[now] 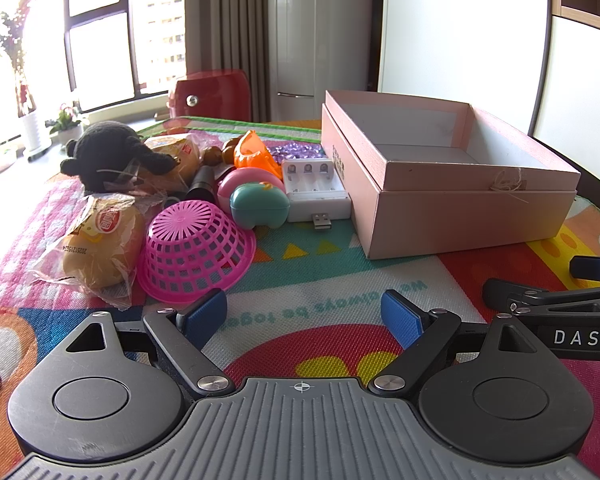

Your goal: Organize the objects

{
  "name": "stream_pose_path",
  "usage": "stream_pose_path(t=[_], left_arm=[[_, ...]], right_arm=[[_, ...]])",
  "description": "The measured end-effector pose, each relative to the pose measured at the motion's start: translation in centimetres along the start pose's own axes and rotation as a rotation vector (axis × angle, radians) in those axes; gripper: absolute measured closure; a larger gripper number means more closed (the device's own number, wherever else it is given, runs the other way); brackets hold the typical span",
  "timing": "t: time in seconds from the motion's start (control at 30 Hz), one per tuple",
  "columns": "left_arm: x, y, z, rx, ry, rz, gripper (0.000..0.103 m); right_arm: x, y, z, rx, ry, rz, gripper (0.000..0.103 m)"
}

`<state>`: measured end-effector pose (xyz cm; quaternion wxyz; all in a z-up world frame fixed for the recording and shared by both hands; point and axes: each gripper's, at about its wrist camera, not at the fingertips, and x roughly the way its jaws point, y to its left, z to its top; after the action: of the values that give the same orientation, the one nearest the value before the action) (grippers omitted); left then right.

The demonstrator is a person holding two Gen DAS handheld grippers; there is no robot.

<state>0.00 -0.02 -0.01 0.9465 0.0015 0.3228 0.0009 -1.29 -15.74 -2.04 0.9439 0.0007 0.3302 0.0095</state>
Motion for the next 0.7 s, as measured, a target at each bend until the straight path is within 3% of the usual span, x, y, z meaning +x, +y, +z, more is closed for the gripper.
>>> stream_pose_path(t=[0.7], left_arm=[[0.04, -0.15, 0.07, 0.012, -0.001, 0.012, 0.012]], right_arm=[[0.21, -0.08, -0.06, -0.001, 0.001, -0.001, 0.0]])
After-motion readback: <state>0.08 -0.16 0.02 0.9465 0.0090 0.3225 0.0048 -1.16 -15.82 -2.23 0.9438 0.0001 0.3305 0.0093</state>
